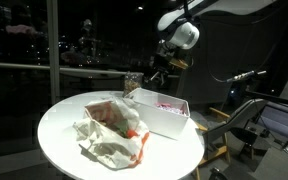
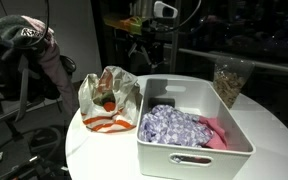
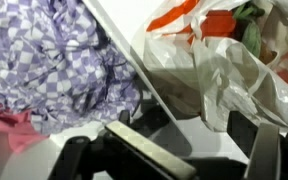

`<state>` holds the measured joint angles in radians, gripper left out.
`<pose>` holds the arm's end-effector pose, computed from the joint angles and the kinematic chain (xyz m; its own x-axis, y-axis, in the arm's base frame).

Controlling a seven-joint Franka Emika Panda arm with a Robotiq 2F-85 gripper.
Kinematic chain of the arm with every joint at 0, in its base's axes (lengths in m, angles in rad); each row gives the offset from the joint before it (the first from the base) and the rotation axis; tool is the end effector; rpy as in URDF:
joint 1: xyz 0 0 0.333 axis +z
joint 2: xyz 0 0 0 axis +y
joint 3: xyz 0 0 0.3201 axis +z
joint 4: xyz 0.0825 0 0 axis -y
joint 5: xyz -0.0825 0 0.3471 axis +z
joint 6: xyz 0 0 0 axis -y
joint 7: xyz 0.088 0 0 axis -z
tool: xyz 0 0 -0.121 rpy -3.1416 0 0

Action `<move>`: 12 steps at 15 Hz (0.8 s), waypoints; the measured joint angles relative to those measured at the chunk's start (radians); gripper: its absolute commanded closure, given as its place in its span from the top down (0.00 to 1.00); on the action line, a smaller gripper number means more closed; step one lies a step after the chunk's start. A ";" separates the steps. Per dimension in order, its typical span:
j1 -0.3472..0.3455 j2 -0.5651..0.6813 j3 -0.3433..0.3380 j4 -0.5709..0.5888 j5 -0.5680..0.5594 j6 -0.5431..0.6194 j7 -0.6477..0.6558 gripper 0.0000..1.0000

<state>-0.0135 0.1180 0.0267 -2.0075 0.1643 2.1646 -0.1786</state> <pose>0.5510 0.0153 0.4116 0.9935 0.0980 0.0572 0.1049 -0.9854 -0.1341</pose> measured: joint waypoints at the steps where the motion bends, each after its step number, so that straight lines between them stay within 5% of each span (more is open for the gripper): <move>1: 0.000 0.006 0.001 -0.015 0.005 -0.016 0.000 1.00; 7: 0.005 0.016 0.013 -0.125 0.068 -0.050 -0.045 1.00; 12: 0.005 0.059 0.033 -0.200 0.176 0.131 -0.182 1.00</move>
<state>-0.0086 0.1774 0.0600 -2.2073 0.3408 2.2952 -0.3610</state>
